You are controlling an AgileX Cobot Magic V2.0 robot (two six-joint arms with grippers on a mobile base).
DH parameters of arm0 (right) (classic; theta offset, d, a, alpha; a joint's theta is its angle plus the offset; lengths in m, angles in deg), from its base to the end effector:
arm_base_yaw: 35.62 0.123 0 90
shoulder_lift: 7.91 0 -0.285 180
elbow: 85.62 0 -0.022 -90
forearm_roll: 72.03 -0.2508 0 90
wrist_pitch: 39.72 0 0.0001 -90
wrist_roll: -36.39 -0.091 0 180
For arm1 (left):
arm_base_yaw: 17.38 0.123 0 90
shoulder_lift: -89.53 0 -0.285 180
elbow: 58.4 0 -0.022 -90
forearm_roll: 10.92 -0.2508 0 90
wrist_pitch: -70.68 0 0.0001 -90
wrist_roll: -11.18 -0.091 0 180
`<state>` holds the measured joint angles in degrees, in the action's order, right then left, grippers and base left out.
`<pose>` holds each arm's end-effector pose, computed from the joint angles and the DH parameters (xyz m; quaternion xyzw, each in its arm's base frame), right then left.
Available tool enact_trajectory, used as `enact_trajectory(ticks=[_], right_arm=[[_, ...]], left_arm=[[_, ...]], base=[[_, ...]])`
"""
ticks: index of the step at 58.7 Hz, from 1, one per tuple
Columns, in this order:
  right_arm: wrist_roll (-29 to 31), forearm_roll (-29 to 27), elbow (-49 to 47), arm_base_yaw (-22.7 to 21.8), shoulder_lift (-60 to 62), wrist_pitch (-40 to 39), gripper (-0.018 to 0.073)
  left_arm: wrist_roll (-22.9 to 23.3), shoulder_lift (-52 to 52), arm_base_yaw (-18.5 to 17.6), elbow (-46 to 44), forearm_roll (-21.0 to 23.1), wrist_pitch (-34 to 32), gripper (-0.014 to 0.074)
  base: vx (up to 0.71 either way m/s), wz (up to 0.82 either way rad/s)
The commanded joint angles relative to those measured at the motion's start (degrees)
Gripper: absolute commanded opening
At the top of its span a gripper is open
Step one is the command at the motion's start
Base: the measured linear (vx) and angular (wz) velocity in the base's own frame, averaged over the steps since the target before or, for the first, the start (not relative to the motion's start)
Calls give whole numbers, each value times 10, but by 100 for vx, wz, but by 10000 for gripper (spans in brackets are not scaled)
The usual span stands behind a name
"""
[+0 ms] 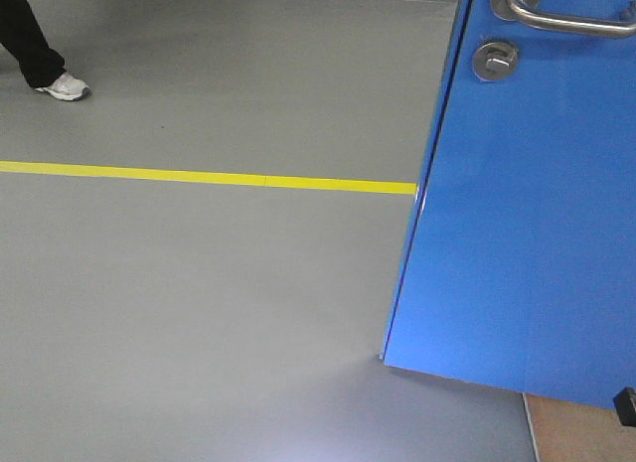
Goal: Move to blue door and open it
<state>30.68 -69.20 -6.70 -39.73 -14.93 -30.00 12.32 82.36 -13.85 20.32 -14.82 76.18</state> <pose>0.0561 -0.0048 0.1885 0.0482 0.7395 -0.0101 0.6713 0.0566 0.0041 0.1962 -0.0072 0.7155 0.0405 0.6974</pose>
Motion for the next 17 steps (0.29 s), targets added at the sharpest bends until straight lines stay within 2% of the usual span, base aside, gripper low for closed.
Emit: enact_trajectory(ticks=[1, 17], right_arm=[[7, 2, 1, -1, 6, -44, -1], [7, 2, 1, -1, 6, -44, -1]], left_arm=[[4, 8, 0, -12, 1, -48, 73], [4, 8, 0, -12, 1, -48, 73]], base=[[0, 0], [0, 0]])
